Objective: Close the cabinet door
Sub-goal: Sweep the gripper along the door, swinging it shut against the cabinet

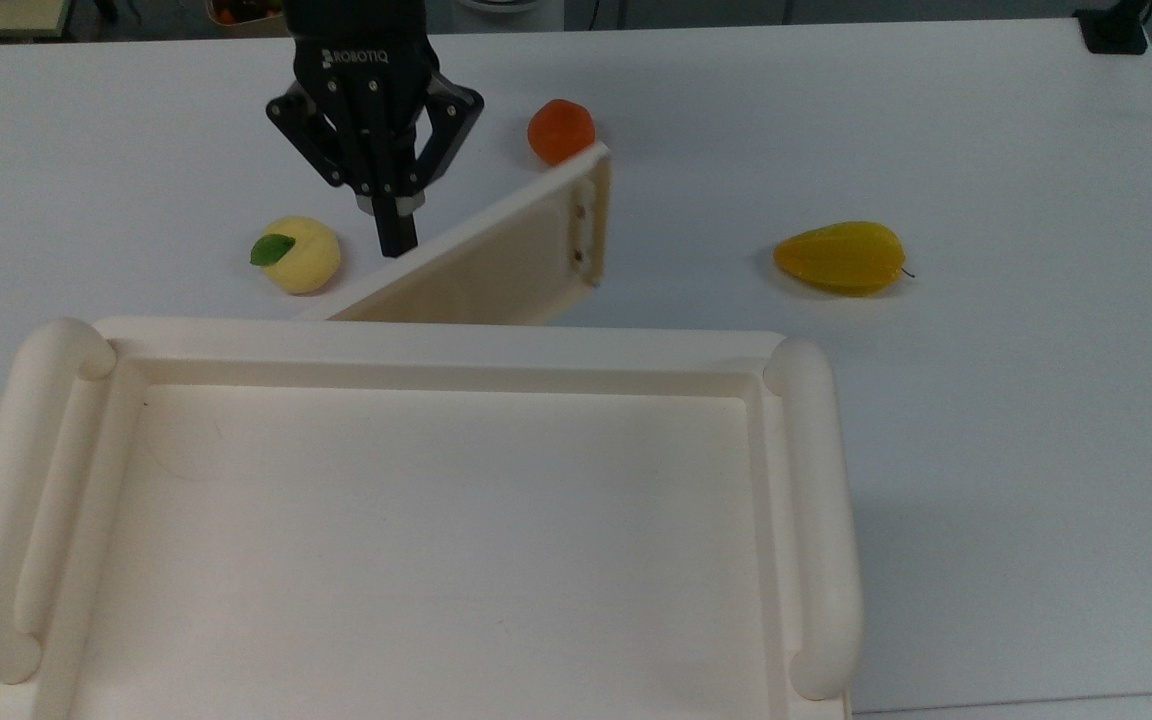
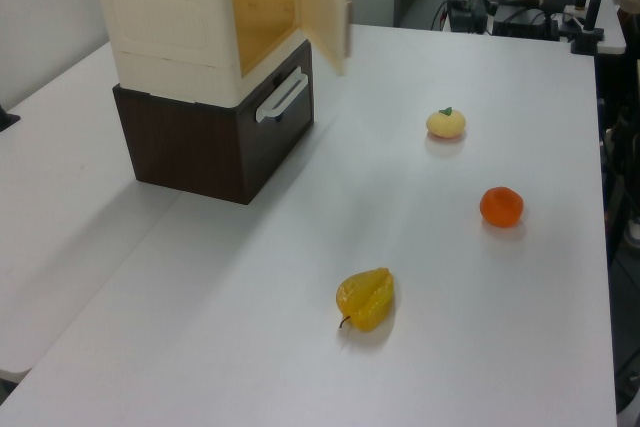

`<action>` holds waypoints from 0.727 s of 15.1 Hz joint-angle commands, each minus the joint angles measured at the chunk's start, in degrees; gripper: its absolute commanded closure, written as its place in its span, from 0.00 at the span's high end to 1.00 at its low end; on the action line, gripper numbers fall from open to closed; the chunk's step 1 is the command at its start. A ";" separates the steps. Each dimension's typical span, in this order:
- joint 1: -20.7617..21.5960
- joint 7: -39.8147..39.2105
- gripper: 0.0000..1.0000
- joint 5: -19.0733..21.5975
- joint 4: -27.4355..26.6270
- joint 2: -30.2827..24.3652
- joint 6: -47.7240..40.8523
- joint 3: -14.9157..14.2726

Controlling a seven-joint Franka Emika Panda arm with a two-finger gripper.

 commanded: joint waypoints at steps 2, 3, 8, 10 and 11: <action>2.68 3.24 0.00 1.12 -0.93 3.04 15.23 -0.27; 3.03 3.41 0.00 1.12 -1.19 3.66 17.96 -0.27; 3.21 3.33 0.00 0.68 -2.42 3.67 19.22 -0.27; 3.38 3.33 0.00 0.51 -2.42 3.67 19.30 -0.27; 3.47 3.24 0.00 0.16 -2.51 3.58 19.22 -0.36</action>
